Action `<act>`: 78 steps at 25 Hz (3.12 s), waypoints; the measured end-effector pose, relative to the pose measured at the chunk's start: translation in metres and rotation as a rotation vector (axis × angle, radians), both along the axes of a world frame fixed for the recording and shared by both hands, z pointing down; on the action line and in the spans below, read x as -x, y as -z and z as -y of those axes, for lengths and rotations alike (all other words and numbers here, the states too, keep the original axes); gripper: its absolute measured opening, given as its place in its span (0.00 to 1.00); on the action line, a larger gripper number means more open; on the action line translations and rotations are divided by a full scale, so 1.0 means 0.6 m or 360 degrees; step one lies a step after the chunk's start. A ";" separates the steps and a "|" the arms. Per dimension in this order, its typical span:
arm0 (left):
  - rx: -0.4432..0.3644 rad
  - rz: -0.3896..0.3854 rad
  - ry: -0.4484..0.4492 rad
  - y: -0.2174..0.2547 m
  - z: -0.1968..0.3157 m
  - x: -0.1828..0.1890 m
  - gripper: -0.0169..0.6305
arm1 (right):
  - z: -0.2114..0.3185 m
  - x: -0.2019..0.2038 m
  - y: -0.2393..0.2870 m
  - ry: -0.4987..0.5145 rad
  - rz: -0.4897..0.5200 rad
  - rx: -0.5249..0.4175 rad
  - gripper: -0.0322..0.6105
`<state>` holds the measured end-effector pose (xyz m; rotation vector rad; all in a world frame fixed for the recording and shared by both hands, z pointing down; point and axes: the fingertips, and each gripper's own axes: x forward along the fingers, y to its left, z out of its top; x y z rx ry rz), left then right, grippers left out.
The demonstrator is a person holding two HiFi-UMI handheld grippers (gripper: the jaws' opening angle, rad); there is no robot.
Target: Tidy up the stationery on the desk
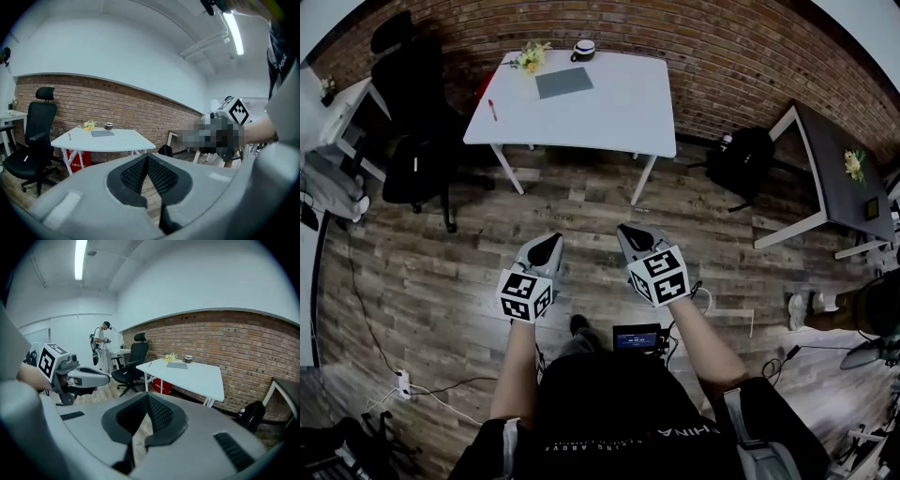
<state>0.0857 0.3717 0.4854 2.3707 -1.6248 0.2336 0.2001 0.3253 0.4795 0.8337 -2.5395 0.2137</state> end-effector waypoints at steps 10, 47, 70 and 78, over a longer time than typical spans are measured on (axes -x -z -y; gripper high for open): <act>0.0046 -0.0043 -0.0077 -0.023 0.037 0.083 0.03 | 0.036 0.072 -0.006 -0.0090 -0.0049 0.0030 0.06; 0.0206 0.0077 -0.0068 -0.041 0.477 0.139 0.03 | 0.508 0.171 -0.035 0.0003 0.0111 0.0173 0.06; 0.0202 0.0019 -0.0361 -0.058 0.726 0.246 0.03 | 0.702 0.275 -0.049 -0.0231 0.0035 0.0193 0.06; 0.0217 0.0043 -0.0489 -0.048 0.823 0.365 0.03 | 0.785 0.387 -0.037 -0.0356 0.0032 0.0188 0.06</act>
